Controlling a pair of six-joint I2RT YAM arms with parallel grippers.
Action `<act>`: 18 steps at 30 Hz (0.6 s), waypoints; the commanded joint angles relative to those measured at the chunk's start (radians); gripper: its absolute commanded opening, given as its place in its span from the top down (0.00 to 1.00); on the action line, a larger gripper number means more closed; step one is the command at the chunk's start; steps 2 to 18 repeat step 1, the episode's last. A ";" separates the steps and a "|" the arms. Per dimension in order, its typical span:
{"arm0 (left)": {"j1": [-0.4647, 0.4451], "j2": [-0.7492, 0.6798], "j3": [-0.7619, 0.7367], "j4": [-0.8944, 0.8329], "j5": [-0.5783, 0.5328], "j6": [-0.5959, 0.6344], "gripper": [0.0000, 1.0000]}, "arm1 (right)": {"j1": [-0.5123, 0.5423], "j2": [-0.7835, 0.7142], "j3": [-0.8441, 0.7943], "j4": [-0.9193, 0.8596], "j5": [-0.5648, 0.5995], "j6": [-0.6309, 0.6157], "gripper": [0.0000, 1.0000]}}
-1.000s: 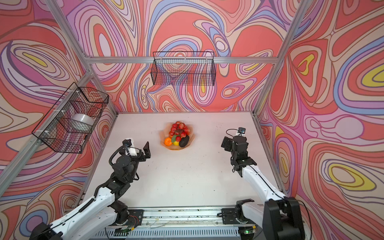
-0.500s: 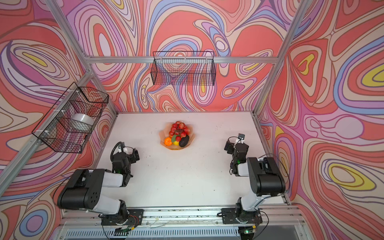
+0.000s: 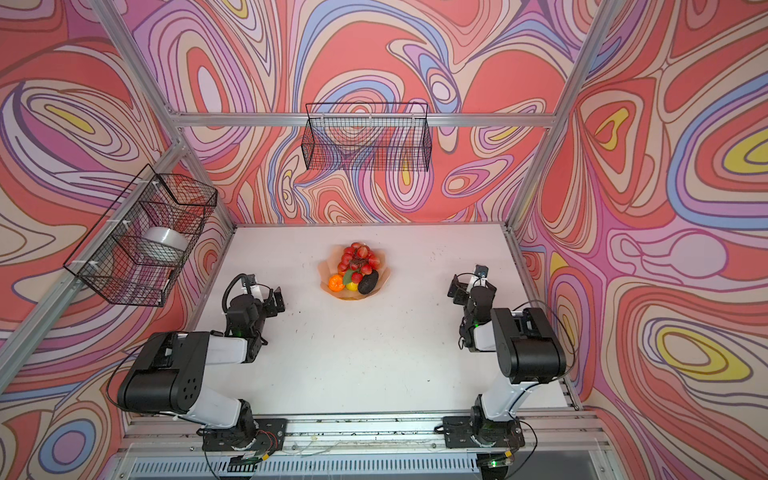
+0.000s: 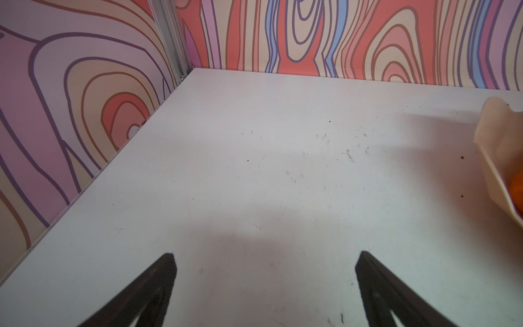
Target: Place and organize the fake fruits in the fruit bowl
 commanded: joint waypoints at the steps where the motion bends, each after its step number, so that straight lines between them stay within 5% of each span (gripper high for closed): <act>1: -0.002 0.008 0.033 -0.031 0.071 0.030 0.00 | 0.010 -0.001 -0.028 0.049 -0.023 -0.032 0.02; 18: -0.002 0.008 0.033 -0.031 0.071 0.030 0.00 | 0.010 -0.001 -0.028 0.049 -0.023 -0.032 0.02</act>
